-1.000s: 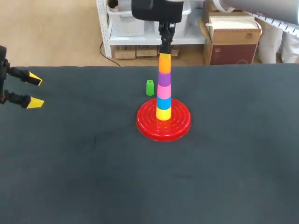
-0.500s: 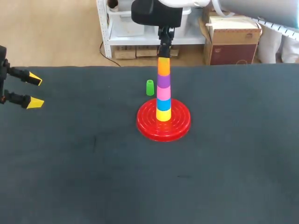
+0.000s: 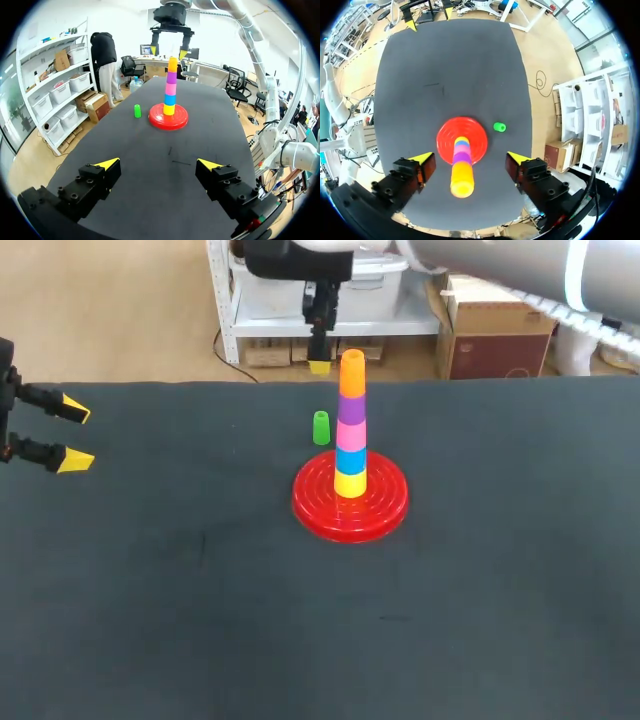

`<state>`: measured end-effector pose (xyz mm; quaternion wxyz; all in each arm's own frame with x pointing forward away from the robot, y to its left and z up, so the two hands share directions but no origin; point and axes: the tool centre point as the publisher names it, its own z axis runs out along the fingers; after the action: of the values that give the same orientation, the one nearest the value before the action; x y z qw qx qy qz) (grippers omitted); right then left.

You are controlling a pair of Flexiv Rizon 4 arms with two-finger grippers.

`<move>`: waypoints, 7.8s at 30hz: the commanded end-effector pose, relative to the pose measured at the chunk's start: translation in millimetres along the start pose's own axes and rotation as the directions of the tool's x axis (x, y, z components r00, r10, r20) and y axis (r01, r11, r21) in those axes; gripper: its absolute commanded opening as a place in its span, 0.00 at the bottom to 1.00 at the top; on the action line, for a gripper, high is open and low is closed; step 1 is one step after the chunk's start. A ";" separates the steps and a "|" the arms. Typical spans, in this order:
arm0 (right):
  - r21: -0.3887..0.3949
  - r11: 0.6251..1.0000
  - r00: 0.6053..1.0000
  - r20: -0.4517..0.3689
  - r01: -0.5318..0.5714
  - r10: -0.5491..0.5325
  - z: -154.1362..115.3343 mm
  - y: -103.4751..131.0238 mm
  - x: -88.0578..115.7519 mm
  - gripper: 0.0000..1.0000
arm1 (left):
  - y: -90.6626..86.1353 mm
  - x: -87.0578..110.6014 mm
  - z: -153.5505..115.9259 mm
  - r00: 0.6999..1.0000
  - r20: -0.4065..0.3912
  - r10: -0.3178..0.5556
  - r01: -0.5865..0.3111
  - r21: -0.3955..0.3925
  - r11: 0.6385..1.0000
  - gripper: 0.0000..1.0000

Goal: Pick up and stack the cylinders on the red base in this order: pink,purple,orange,green

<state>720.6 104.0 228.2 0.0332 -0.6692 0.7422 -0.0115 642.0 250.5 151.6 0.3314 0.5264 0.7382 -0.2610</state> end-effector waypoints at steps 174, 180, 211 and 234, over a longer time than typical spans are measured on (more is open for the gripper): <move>0.216 0.936 0.945 0.241 -0.277 0.223 -54.8 28.9 35.0 0.00 | 0.7 1.3 0.3 1.000 0.003 0.003 -0.003 0.000 1.000 1.00; 0.215 0.930 0.934 0.268 -0.297 0.236 -52.7 31.6 37.2 0.00 | 0.7 1.3 0.3 1.000 0.003 0.003 -0.003 0.000 1.000 1.00; 0.073 0.936 0.875 0.386 -0.344 0.291 -21.5 9.2 45.5 0.00 | 0.7 1.3 0.3 1.000 0.003 0.003 -0.003 0.000 1.000 1.00; -0.073 0.990 0.981 0.145 -0.122 0.131 -23.8 -6.5 24.2 0.00 | 0.7 1.3 0.3 1.000 0.003 0.003 -0.003 0.000 1.000 1.00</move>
<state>710.9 69.8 261.2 0.1223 -0.6136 0.7777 0.0619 642.0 250.5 151.6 0.3314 0.5264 0.7382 -0.2610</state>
